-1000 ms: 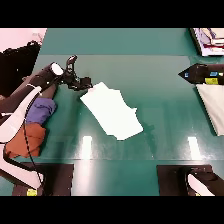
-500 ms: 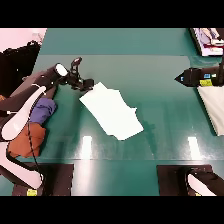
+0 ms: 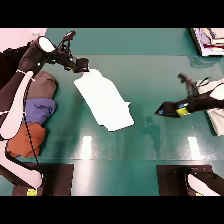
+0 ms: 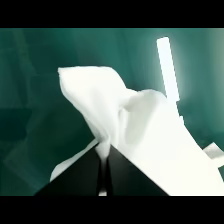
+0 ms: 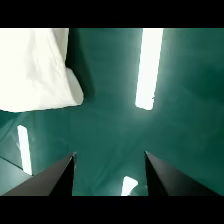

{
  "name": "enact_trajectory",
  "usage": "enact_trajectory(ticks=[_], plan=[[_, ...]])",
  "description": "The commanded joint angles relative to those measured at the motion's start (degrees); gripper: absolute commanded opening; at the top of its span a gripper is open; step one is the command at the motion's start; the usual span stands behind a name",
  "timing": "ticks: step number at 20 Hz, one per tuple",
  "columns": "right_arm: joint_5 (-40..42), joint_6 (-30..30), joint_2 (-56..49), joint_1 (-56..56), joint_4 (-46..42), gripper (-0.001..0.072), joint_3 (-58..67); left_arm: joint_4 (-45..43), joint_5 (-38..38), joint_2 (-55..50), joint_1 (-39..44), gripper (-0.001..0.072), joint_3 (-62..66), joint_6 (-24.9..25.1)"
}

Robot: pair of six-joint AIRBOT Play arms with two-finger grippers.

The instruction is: Fold the shirts.

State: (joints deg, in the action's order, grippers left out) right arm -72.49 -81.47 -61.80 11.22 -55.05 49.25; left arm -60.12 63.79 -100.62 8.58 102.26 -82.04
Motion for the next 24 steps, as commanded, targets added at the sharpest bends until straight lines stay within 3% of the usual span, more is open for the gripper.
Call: enact_trajectory(ticks=[1,8,10,12,13,15,19,24], plan=[[8.4,10.8,-6.6,1.7,16.6,0.0488,-8.2,-0.1,2.6,0.0,-0.1,0.0026,1.9,0.0],[11.9,14.7,-22.3,14.0,18.9,0.0476,0.5,-0.2,2.9,0.0,-0.1,0.0026,1.9,0.0],[11.2,14.8,-25.9,15.8,18.9,0.0374,3.7,-0.4,3.0,0.0,-0.1,0.0026,1.9,0.0],[9.5,16.5,-27.7,16.8,18.8,0.0094,6.4,-0.4,3.3,0.0,-0.1,0.0026,2.0,0.0],[8.9,16.6,-27.9,16.8,18.8,0.0014,7.4,-0.5,3.4,0.1,-0.1,0.0026,2.1,0.0],[8.3,16.0,-26.2,16.2,15.3,0.0013,9.6,-3.0,3.2,1.8,-0.2,0.0026,2.3,0.0],[5.5,9.3,-16.0,9.6,3.5,0.0013,17.5,-11.9,3.1,10.6,-0.2,0.0026,6.3,-0.2],[2.7,8.2,-2.1,-1.9,2.0,0.0013,32.1,-15.3,3.1,27.3,-0.2,0.0026,11.7,0.0]])
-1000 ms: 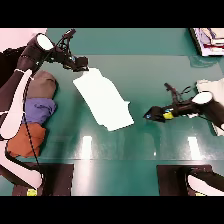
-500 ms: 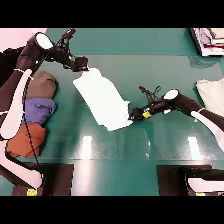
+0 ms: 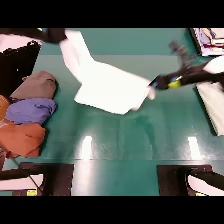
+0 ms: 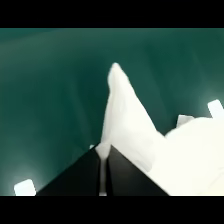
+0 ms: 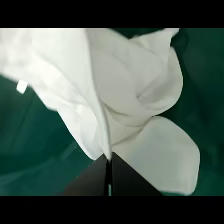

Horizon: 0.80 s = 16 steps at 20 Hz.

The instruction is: Fold the shirts.

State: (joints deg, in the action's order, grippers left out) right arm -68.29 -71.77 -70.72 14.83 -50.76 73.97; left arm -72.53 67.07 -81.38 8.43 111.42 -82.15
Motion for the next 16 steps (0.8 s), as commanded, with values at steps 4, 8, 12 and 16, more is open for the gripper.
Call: enact_trajectory(ticks=[4,8,12,16], plan=[[-2.5,-1.5,15.2,-11.6,-2.6,0.0013,17.5,-2.8,-1.9,21.0,0.0,0.0026,3.1,0.1],[-4.2,-1.5,20.2,-16.4,-3.4,0.0013,26.2,-2.4,-7.3,30.4,0.0,0.0026,3.7,-0.4],[-5.0,-1.5,21.2,-20.9,-3.4,0.0013,35.3,-1.6,-14.3,33.7,0.0,0.0026,7.7,-0.4],[-9.4,-4.0,16.6,-24.7,-3.3,0.0013,45.0,-4.9,-20.3,33.0,0.0,0.0025,9.0,0.1]])
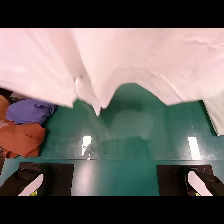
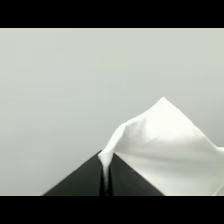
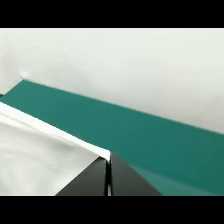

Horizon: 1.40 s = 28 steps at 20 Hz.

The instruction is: Fold the shirts.

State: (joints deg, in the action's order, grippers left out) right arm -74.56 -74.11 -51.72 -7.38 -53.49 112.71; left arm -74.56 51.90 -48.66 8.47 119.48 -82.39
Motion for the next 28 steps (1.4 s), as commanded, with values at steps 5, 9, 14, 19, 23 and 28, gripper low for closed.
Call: enact_trajectory(ticks=[5,9,14,19,23,28], plan=[[-7.7,-5.6,-11.5,0.9,-0.7,0.0013,0.1,-12.7,-0.7,-9.1,-0.1,0.0026,-5.2,-0.3],[-7.0,-5.6,-22.8,8.7,-2.7,0.0013,-11.6,-12.9,7.4,-24.2,-0.1,0.0027,-8.7,-0.3],[1.3,-5.6,-37.0,15.4,-12.3,0.0013,-17.2,-12.8,8.5,-43.3,-0.1,0.0027,-10.5,-0.3],[3.5,-5.6,-46.2,15.7,-12.1,0.0014,-13.1,-12.7,9.0,-54.7,-0.1,0.0078,-10.5,-0.2],[3.3,-5.6,-48.5,15.7,-12.0,0.0367,-9.2,-12.4,11.0,-55.3,-0.1,0.0532,-9.9,-1.8],[-7.0,-5.3,-46.1,12.9,-12.2,0.0387,-6.4,-8.6,29.6,-53.2,-4.2,0.0532,-5.1,-3.2]])
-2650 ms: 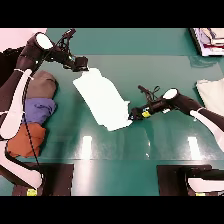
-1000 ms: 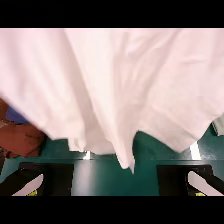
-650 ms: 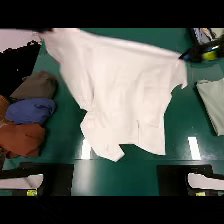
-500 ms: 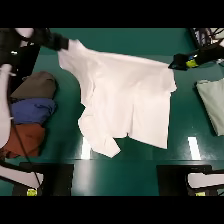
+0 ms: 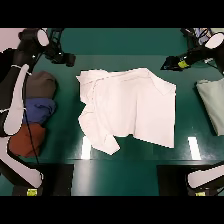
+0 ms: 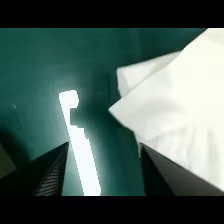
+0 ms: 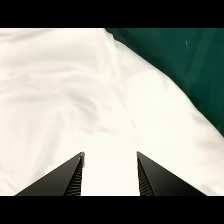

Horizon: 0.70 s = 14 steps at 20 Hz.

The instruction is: Fold the shirts.

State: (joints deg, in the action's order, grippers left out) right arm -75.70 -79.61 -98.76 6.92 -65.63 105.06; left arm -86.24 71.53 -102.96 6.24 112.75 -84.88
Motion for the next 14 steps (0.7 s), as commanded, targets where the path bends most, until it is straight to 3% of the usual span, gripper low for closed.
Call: enact_trajectory(ticks=[1,5,14], plan=[[-8.8,0.3,1.9,-2.3,0.0,0.0387,1.2,5.4,11.3,2.4,-2.9,0.0532,0.2,-0.6],[-12.2,1.7,9.6,-5.4,0.1,0.0385,-7.1,9.5,11.4,11.6,-3.3,0.0532,-15.1,1.0],[-5.9,1.7,29.8,-8.6,0.1,0.0385,-36.3,24.4,-3.7,35.3,-3.3,0.0532,-63.6,2.4]])
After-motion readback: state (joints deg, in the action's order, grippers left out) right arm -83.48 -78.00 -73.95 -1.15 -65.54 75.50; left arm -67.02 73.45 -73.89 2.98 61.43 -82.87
